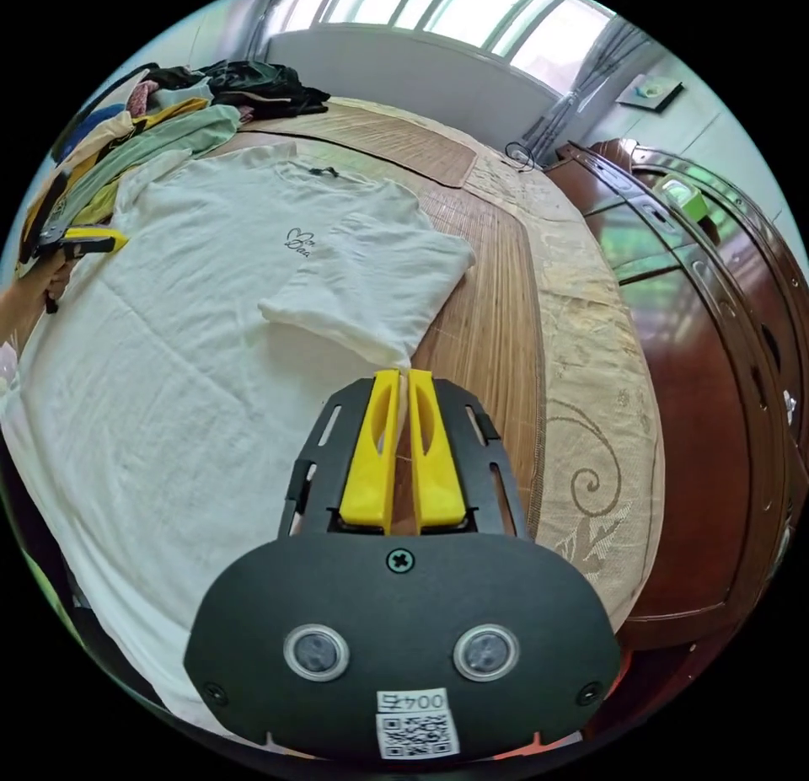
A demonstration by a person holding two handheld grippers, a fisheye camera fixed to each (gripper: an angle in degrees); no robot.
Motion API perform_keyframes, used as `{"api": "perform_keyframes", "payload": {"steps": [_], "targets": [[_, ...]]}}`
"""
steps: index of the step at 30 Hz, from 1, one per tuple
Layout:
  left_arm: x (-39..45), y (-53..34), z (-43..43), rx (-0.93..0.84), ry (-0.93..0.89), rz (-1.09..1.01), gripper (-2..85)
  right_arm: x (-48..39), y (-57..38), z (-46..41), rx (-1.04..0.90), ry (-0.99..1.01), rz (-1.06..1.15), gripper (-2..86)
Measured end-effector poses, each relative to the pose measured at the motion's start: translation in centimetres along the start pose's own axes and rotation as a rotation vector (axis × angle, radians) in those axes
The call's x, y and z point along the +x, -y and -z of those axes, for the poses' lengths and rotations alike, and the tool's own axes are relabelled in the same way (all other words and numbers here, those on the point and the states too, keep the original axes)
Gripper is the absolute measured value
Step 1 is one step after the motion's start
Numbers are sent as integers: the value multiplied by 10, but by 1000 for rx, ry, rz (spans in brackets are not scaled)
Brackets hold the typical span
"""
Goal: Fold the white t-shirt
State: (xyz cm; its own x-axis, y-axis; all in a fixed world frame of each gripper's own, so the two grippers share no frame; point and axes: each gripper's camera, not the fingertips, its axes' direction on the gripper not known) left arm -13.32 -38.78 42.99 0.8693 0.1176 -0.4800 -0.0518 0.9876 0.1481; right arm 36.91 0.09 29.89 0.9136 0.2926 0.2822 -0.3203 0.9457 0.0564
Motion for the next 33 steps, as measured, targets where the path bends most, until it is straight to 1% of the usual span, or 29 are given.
{"api": "perform_keyframes", "payload": {"steps": [1,2,6,10,11,12,13,14,15,17,19,20,21,22,23,24,25,26,28,30,33], "targets": [[0,0,-1,0,-1,1,4,11,-3,-13,-53,-9,-34,34],[2,-1,-2,0,1,0,4,18,-8,-13,-9,5,-40,37],[8,-3,-6,1,17,-9,4,39,-9,-5,-16,-3,-67,61],[10,-6,-9,1,6,-4,4,67,-3,17,109,69,-160,63],[11,-7,-9,2,3,-2,4,70,3,16,111,99,-143,62],[12,-7,-10,2,1,-1,4,70,7,11,82,117,-118,62],[12,-8,-10,3,2,-1,4,70,15,-4,-33,139,-58,64],[14,-9,-11,4,7,-4,4,73,19,-16,-134,120,-27,61],[16,-10,-11,4,12,-6,4,77,20,-15,-120,108,-31,57],[18,-11,-11,6,9,-6,4,112,21,1,-36,144,-128,34],[18,-10,-9,-6,-26,-18,4,144,26,9,7,230,-197,39],[22,-7,-4,-3,-87,-45,4,167,31,11,22,269,-261,55],[31,-4,8,51,-175,-72,3,180,34,10,27,303,-297,63],[38,-2,15,94,-207,-86,3,209,40,5,30,410,-395,76],[59,4,28,171,-251,-135,3,237,44,-3,33,552,-505,87],[87,11,35,224,-282,-209,3,251,45,-7,43,621,-561,92],[102,16,36,239,-298,-244,4,274,47,-16,62,730,-665,97],[134,26,34,251,-341,-317,4,292,50,-25,76,800,-755,98],[187,43,24,232,-384,-432,4,312,60,-38,76,845,-834,102],[256,58,7,227,-332,-601,4,326,74,-51,47,815,-870,114],[314,72,-16,216,-250,-706,4,342,96,-75,-7,798,-895,141]]}}
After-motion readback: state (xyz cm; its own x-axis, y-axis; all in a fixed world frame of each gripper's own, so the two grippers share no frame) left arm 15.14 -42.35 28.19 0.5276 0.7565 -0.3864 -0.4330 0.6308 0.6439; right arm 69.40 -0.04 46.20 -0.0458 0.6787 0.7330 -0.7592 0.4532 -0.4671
